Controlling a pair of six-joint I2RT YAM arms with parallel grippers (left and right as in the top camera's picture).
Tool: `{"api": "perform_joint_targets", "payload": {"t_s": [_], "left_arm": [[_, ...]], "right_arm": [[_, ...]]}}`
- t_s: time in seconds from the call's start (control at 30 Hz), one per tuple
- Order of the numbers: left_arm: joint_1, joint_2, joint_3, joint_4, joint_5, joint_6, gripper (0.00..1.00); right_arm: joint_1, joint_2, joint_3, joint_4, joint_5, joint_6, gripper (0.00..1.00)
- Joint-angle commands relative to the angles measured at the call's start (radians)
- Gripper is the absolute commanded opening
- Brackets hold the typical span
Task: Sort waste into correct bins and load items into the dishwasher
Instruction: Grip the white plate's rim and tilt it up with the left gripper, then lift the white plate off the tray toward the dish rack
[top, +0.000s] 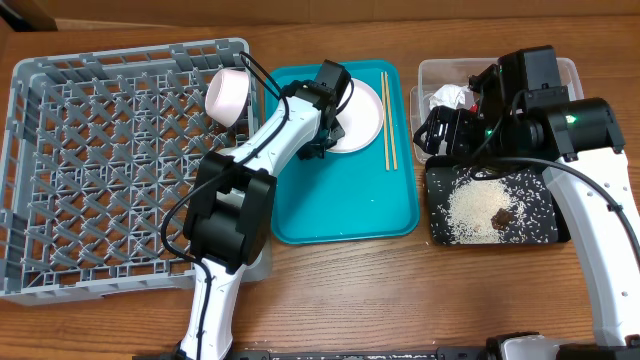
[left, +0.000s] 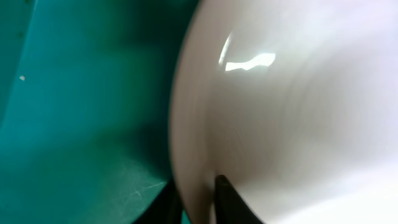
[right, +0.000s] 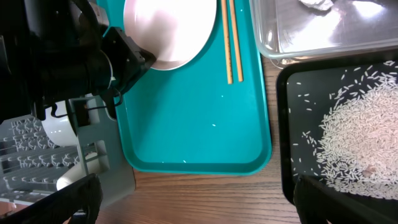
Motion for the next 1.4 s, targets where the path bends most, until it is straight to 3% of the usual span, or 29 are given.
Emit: {"api": "perform_joint_targets", "payload": {"t_s": [0.0,0.5,0.83,1.13,1.37], "left_arm": [[-0.007,0.016,-0.013,-0.001,-0.004,-0.003,0.07],[0.007,-0.057,0.000,-0.005,-0.007,0.140,0.04],[0.055,-0.294,0.000,-0.020,-0.029,0.380,0.04],[0.059,-0.539,0.000,-0.137,-0.320,0.598,0.04],[0.059,-0.686,0.000,-0.245,-0.819,0.753,0.04]], "right_arm": [[-0.001,-0.006,0.013,0.002,0.004,-0.007,1.00],[-0.001,-0.006,0.013,0.002,0.004,-0.007,1.00],[-0.001,-0.006,0.013,0.002,0.004,-0.007,1.00],[-0.001,-0.006,0.013,0.002,0.004,-0.007,1.00],[-0.001,-0.006,0.013,0.002,0.004,-0.007,1.00]]}}
